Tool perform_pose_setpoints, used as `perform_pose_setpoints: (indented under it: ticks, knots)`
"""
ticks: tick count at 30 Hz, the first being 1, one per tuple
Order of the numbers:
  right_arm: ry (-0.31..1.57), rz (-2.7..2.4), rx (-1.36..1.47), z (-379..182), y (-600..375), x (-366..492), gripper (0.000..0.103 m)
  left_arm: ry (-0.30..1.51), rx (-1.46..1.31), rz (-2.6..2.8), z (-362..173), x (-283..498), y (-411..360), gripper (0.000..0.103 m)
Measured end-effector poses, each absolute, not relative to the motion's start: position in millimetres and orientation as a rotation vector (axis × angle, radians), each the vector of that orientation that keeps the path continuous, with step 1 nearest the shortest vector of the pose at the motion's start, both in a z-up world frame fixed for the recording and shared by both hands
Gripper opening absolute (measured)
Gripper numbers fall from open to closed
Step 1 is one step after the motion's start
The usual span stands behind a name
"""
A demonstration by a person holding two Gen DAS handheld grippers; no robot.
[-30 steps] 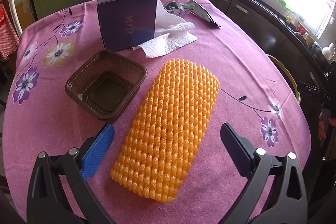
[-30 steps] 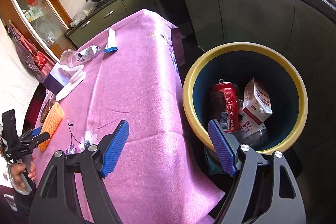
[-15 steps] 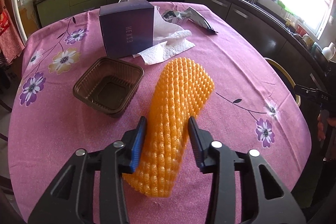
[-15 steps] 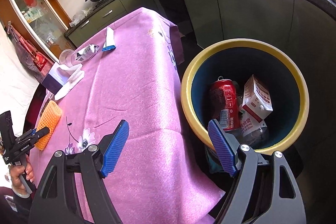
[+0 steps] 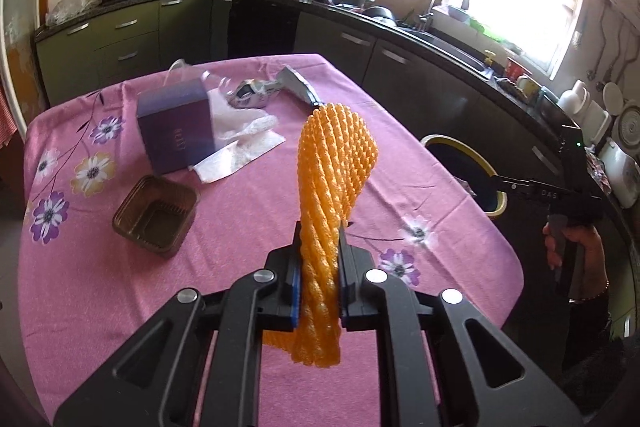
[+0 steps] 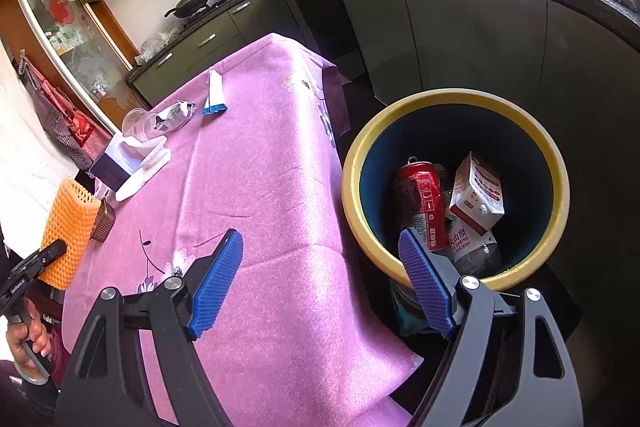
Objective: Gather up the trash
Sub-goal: 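Carry the foam net over the bin and open the left tool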
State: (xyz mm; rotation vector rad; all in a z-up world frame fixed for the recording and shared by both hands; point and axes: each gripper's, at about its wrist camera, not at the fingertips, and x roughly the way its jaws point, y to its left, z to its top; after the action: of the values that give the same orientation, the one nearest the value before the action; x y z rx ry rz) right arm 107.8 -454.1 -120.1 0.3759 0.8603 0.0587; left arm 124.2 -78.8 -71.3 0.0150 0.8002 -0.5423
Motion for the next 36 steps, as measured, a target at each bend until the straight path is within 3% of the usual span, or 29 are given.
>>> perform_pose_setpoints:
  ticks: [11,20,25,26,30,36]
  knots:
    - [0.737,-0.081,0.342,-82.3,-492.3,49.7,0.081,0.830,0.126,-0.849,-53.1,167.0,-225.7,0.013]
    - [0.689,-0.172,0.415,-81.9,-540.4,8.5,0.082,1.003,0.196,-0.981,-109.0,222.2,-393.8,0.013]
    - [0.701,-0.201,0.453,-90.1,-559.5,-2.3,0.082,1.072,0.193,-0.906,-144.0,242.9,-446.7,0.014]
    - [0.704,-0.205,0.459,-91.8,-562.6,-4.1,0.082,1.079,0.187,-0.884,-149.6,247.0,-453.3,0.017]
    - [0.712,-0.215,0.479,-98.4,-570.8,-7.2,0.082,1.116,0.158,-0.820,-164.3,256.1,-462.9,0.060]
    - [0.711,-0.190,0.479,-99.6,-566.2,-4.9,0.082,1.073,0.063,-0.845,-138.1,235.4,-416.1,0.061]
